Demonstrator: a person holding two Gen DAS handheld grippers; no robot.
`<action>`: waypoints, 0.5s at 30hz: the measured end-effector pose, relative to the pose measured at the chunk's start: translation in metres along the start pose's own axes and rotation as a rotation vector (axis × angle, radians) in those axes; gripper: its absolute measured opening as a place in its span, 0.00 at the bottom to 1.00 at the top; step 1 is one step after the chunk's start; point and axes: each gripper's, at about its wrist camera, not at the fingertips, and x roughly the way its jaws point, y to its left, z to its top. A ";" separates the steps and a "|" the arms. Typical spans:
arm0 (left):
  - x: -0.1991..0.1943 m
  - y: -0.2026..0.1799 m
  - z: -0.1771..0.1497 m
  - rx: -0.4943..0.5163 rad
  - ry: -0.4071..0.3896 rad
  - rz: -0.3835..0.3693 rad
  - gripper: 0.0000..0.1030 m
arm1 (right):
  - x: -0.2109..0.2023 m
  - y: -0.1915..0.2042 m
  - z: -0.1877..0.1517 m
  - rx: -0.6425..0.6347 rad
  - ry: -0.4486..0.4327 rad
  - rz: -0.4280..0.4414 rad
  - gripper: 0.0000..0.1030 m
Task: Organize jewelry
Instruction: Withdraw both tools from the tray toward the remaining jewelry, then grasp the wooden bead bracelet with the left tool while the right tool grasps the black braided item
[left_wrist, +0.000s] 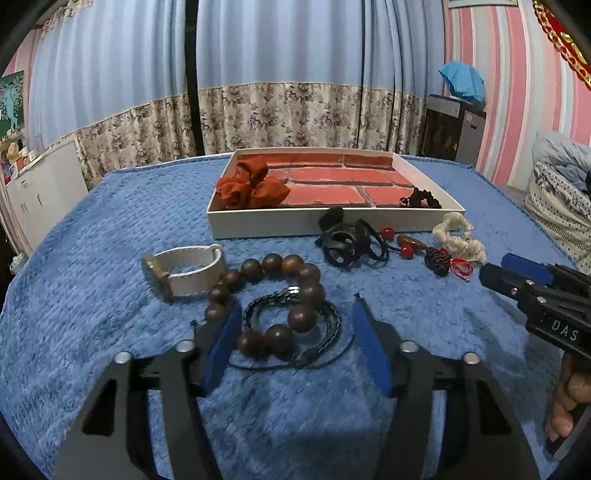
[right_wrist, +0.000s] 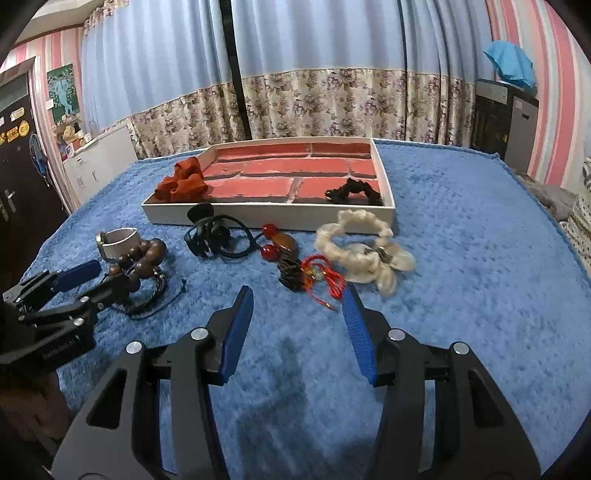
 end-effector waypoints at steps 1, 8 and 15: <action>0.002 0.000 0.001 0.001 0.005 -0.002 0.52 | 0.003 0.000 0.002 0.002 0.002 -0.004 0.49; 0.017 -0.003 0.005 -0.004 0.034 -0.016 0.48 | 0.022 0.007 0.011 0.004 0.024 0.001 0.43; 0.034 0.001 0.010 -0.015 0.079 -0.030 0.32 | 0.048 0.011 0.016 0.007 0.070 0.000 0.31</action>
